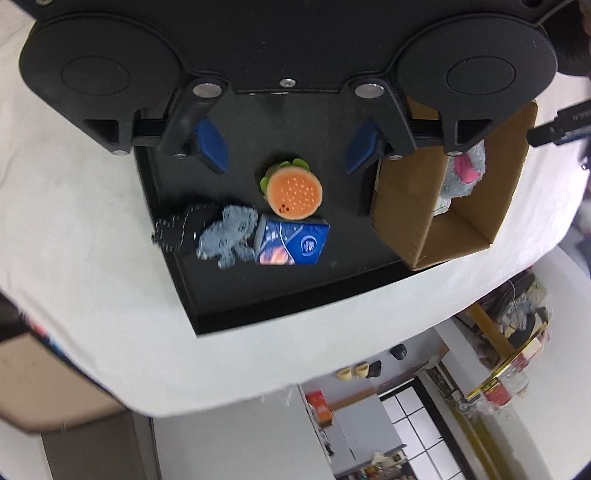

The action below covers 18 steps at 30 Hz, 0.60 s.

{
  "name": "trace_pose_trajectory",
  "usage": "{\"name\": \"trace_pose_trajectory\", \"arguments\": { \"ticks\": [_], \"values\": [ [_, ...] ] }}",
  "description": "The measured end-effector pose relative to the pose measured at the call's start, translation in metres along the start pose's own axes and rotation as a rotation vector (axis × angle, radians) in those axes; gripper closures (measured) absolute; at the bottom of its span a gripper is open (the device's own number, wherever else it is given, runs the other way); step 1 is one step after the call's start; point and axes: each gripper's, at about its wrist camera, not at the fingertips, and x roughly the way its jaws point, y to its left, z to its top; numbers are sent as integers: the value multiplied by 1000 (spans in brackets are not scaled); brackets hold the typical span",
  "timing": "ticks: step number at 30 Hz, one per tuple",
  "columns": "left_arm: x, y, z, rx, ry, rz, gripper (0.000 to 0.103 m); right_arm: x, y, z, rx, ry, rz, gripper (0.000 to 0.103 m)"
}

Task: Organize soft objects
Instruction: 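Move the right gripper to the burger plush and grasp it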

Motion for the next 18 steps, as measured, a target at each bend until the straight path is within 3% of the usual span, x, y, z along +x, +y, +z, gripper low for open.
{"name": "trace_pose_trajectory", "arguments": {
  "ticks": [9,13,18],
  "values": [
    [16,2,-3,-15,52,41,47,28,-1,9,-56,4,-38,26],
    [27,3,-9,6,42,63,41,38,8,9,-123,24,-59,24],
    [45,0,-19,21,90,32,41,52,31,9,-229,10,-78,26]
  ]
}}
